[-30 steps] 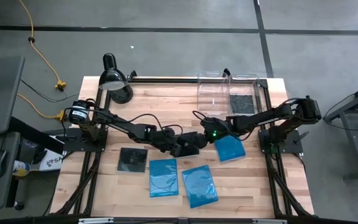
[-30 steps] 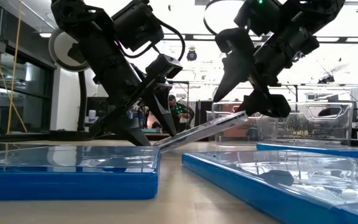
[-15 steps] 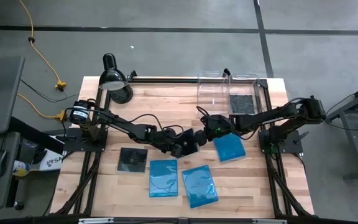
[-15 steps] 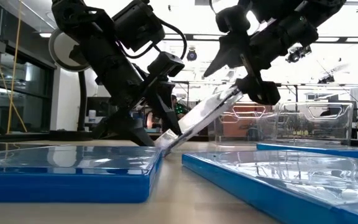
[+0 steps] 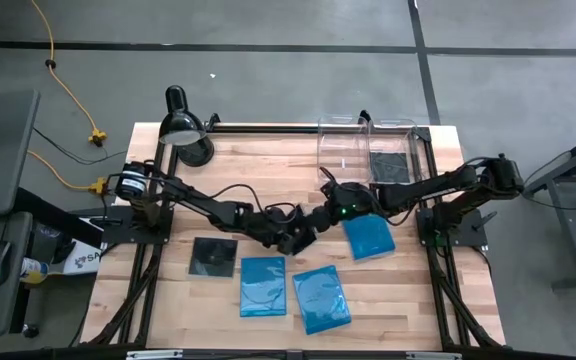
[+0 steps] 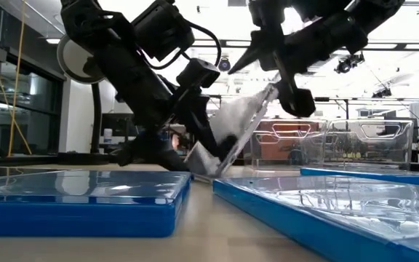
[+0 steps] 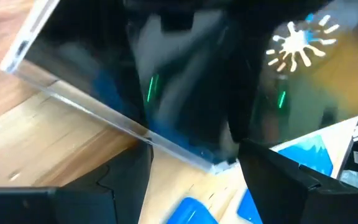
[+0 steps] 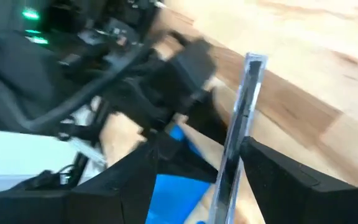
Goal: Pick & place jewel cases by type
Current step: Put the right black CD case into the right transparent bin
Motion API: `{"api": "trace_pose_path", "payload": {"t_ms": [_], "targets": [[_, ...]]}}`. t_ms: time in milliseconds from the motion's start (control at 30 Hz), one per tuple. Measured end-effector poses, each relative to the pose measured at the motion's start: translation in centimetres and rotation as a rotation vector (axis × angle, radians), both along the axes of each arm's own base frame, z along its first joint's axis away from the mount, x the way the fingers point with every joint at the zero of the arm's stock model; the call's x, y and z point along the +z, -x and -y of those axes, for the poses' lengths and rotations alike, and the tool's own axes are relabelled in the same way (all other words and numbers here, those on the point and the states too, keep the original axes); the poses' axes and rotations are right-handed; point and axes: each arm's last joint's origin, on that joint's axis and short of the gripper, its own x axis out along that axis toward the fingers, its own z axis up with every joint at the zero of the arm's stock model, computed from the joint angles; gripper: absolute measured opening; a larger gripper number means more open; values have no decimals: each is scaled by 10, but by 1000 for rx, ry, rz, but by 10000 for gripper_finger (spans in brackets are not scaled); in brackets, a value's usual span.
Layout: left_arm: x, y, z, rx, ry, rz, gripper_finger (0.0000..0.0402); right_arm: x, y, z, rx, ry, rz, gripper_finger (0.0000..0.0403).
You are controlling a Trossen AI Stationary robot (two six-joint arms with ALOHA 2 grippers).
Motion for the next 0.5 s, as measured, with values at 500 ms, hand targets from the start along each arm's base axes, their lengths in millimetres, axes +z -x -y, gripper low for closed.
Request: {"api": "trace_pose_path", "payload": {"t_ms": [500], "targets": [[4, -5, -2, 32, -44, 65, 236, -12, 0, -12, 24, 4, -65, 224]]}}
